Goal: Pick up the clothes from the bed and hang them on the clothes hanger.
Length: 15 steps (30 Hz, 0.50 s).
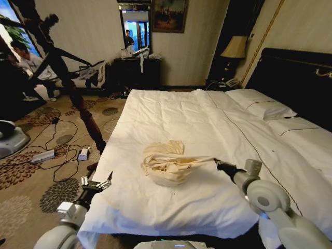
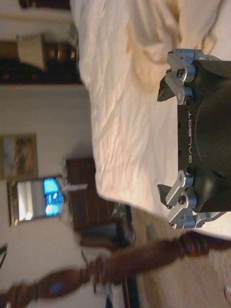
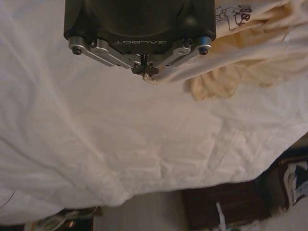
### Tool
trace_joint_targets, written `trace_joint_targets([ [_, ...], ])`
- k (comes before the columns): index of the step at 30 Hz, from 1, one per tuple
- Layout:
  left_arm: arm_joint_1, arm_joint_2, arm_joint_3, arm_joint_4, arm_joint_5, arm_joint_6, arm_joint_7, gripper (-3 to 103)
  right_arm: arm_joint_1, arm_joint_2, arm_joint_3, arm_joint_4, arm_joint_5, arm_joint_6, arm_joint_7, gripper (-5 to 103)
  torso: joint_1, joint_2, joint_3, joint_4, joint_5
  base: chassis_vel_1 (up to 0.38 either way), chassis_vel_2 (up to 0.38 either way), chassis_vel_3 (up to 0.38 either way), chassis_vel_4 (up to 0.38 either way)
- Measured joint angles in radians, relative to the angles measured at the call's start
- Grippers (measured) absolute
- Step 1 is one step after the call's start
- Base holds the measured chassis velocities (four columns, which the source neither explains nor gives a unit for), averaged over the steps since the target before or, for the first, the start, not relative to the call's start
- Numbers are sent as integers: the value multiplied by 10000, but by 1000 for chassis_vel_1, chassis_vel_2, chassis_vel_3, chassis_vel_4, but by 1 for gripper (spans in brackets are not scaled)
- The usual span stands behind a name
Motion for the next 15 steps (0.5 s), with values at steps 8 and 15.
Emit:
trace_joint_targets([
  [8, -1343, 1668, 1921, 415, 10, 186, -47, 97, -10, 139, 90, 23, 40, 232, 174, 0, 1, 0, 0, 0, 0, 0, 0, 0, 0],
  [15, -3768, 2721, 4651, 1226, 318, 99, -240, 97, 10, 405, -149, 16, -33, 197, 175, 0, 3, -1, 1, -1, 0, 0, 0, 0, 0],
])
